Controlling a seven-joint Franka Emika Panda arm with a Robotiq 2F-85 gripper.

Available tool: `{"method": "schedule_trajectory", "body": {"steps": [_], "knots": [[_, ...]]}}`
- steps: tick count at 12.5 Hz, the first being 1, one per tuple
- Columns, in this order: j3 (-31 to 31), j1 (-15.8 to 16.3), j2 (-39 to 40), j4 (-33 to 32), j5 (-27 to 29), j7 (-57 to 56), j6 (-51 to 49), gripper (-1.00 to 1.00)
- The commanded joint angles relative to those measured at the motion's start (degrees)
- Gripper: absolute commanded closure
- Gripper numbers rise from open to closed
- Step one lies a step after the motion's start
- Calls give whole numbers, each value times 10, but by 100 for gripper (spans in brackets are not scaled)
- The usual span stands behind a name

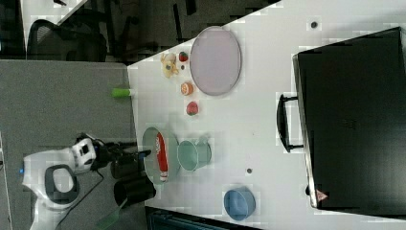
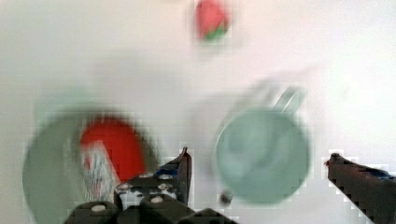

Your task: Pick Ketchup from the table and place it in strainer.

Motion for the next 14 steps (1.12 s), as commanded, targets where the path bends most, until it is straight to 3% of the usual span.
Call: {"method": "schedule_trajectory", "body": {"steps": [1,4,7,11,14], "knots": [[-84,-57,-53,14,0,31,-46,-100],[-178,-62,-110,26,0,31,-116,-100],[-233,-62,-126,68,11,30,-188,-100],[-244,-61,-125,140,23,27,-305,-100],[-248,-62,-125,158,26,27,-307,-100]]}}
